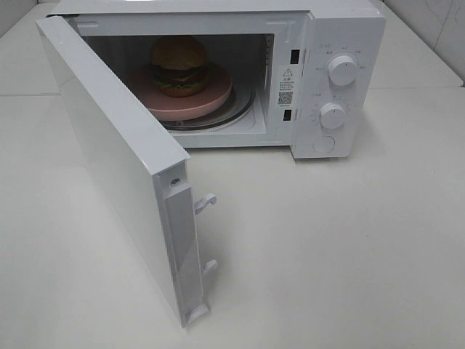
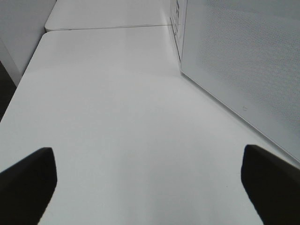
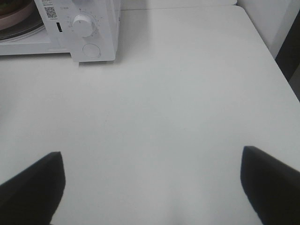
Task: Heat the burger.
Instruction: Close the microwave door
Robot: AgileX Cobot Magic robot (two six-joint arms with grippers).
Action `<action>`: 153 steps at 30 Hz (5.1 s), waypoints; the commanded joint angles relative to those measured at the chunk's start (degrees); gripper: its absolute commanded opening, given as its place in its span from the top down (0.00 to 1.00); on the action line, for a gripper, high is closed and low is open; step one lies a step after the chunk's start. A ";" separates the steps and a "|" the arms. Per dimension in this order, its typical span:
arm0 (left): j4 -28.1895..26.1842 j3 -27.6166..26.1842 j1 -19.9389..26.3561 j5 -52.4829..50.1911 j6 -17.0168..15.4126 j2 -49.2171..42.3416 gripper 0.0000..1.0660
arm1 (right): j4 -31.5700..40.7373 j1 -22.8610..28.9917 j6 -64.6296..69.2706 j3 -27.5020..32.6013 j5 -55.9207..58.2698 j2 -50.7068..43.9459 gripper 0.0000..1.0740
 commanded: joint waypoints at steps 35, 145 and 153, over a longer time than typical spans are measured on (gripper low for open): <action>0.63 -1.32 -0.17 -2.75 -0.29 -0.40 0.04 | 0.29 -0.23 -0.57 0.11 0.29 -1.20 0.09; -18.79 -32.03 -29.74 -115.51 5.16 121.01 1.00 | 0.29 -0.23 -0.52 0.11 0.29 -1.20 0.09; -16.21 -36.33 -33.58 -103.30 5.21 117.97 1.00 | 0.29 -0.23 -0.52 0.11 0.29 -1.20 0.09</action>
